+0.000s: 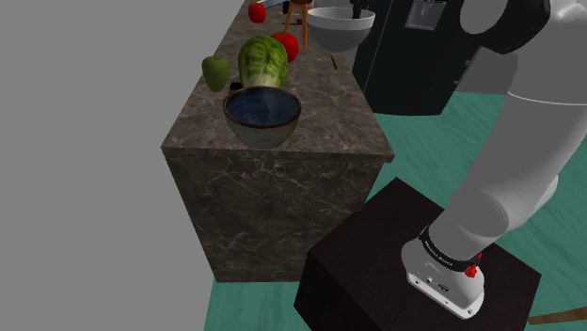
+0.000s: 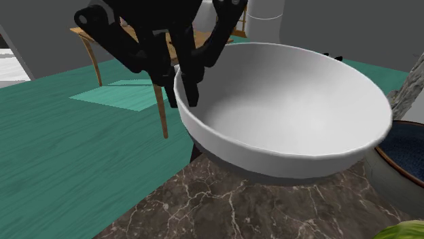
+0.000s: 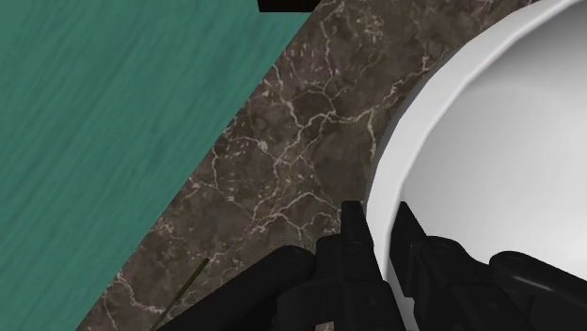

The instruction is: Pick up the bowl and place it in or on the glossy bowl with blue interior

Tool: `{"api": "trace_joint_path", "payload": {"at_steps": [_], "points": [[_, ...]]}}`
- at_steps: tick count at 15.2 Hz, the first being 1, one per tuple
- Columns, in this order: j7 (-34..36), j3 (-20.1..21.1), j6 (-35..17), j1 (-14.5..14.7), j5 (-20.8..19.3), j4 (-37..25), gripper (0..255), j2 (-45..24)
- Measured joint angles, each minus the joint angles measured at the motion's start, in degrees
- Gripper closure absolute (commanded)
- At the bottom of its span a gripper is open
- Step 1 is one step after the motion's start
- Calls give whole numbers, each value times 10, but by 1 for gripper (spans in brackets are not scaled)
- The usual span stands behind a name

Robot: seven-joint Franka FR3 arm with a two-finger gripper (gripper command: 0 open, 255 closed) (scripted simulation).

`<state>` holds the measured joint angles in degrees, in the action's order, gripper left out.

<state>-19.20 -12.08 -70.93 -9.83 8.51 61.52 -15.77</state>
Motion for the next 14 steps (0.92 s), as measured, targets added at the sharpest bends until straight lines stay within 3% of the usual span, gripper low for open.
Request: {"api": "trace_joint_path", "payload": {"at_steps": [9,14], "points": [[113,45,-35,79,-17,136,255,114],[181,77,-51,117,-17,179,255,149]]}}
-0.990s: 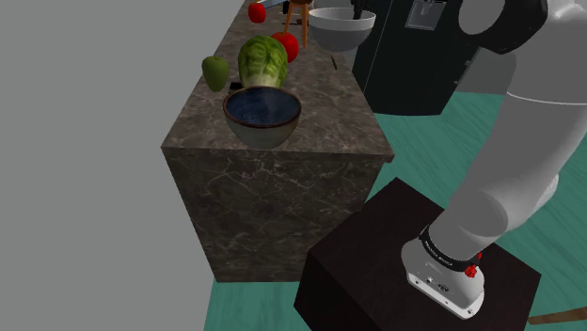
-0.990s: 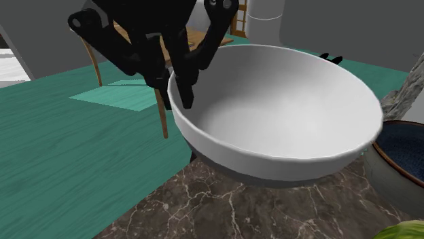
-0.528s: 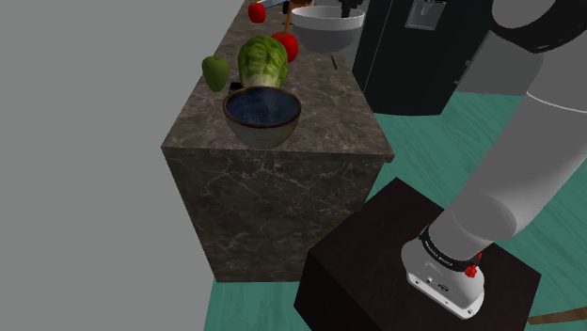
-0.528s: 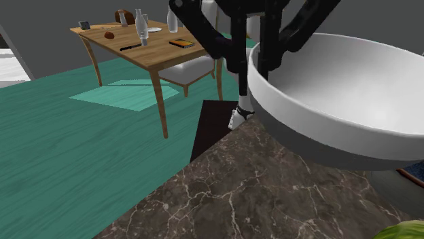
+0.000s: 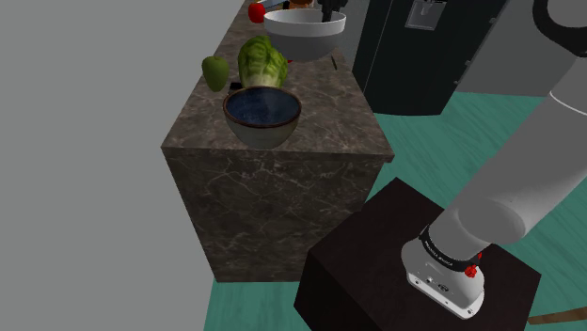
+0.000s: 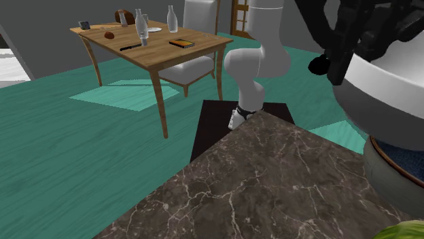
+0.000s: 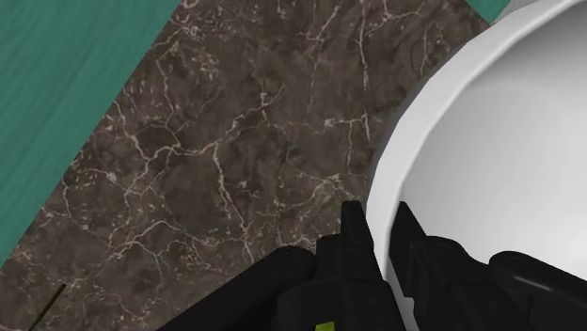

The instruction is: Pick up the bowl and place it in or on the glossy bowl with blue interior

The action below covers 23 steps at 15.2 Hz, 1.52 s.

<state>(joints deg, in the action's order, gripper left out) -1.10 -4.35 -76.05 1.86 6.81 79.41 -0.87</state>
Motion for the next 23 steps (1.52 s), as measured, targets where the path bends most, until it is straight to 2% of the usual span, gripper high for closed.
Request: {"api": "trace_joint_path", "payload": {"at_steps": [10,23], "points": [[142,71,-5,69,8,5,255,18],[143,78,-103,76,9,142,255,57]]}}
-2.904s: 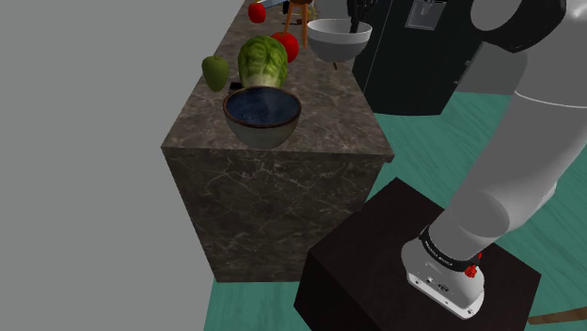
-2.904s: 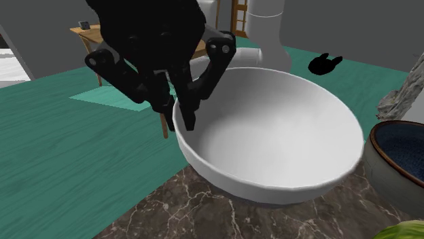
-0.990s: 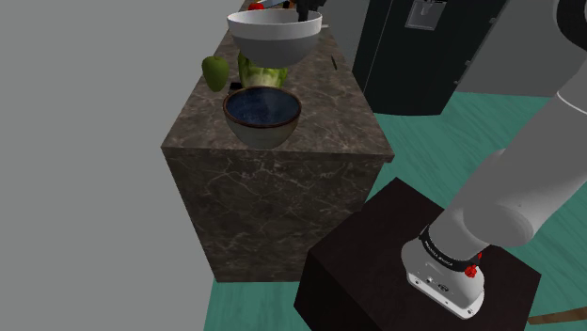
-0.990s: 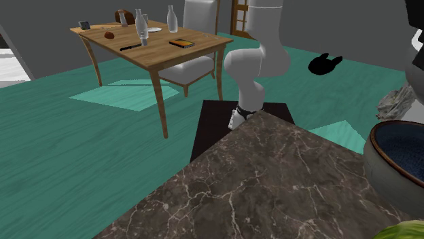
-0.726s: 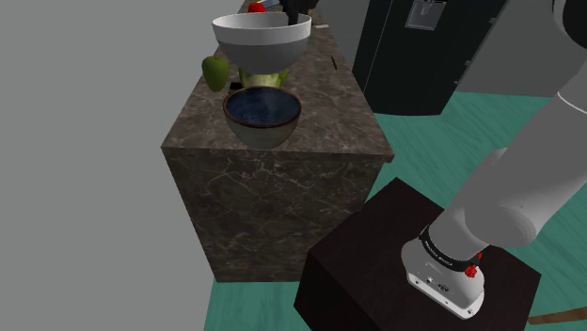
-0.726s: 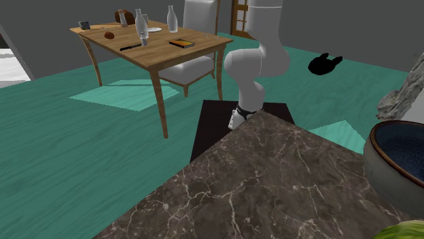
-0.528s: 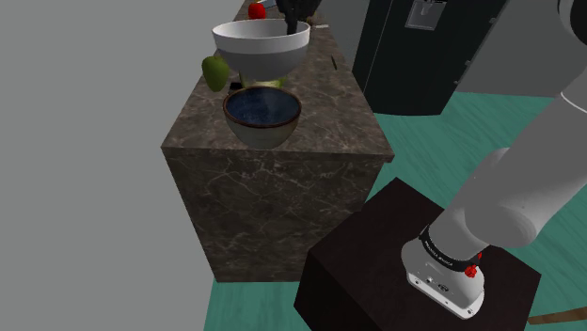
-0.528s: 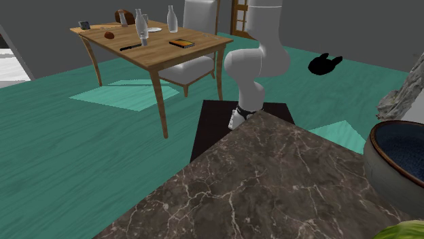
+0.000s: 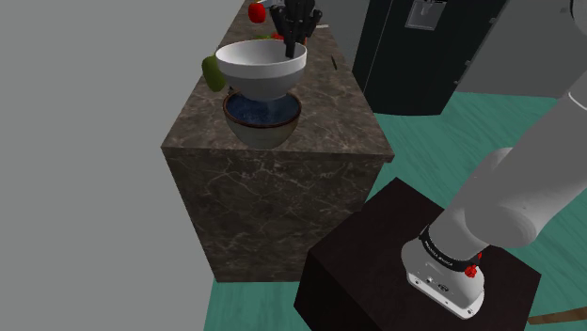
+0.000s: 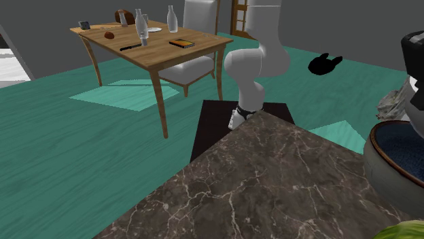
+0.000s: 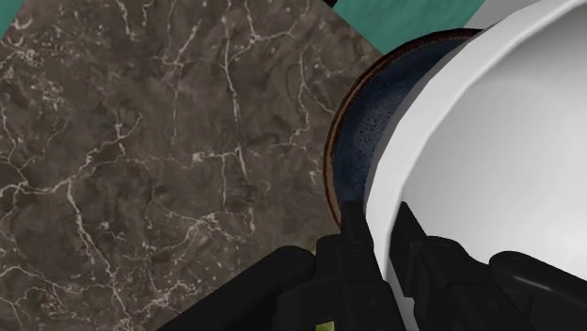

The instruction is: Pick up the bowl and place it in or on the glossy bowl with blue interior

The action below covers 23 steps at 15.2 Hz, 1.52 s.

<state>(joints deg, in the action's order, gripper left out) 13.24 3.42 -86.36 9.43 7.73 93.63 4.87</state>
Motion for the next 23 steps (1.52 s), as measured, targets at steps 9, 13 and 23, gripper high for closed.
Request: {"api": "trace_joint_path", "payload": {"at_steps": [9,13,23], "points": [[-7,0,-56,0,1,70,255,13],[-7,1,-57,0,1,71,0,13],[-4,-2,5,-2,-1,-10,0,-5]]}}
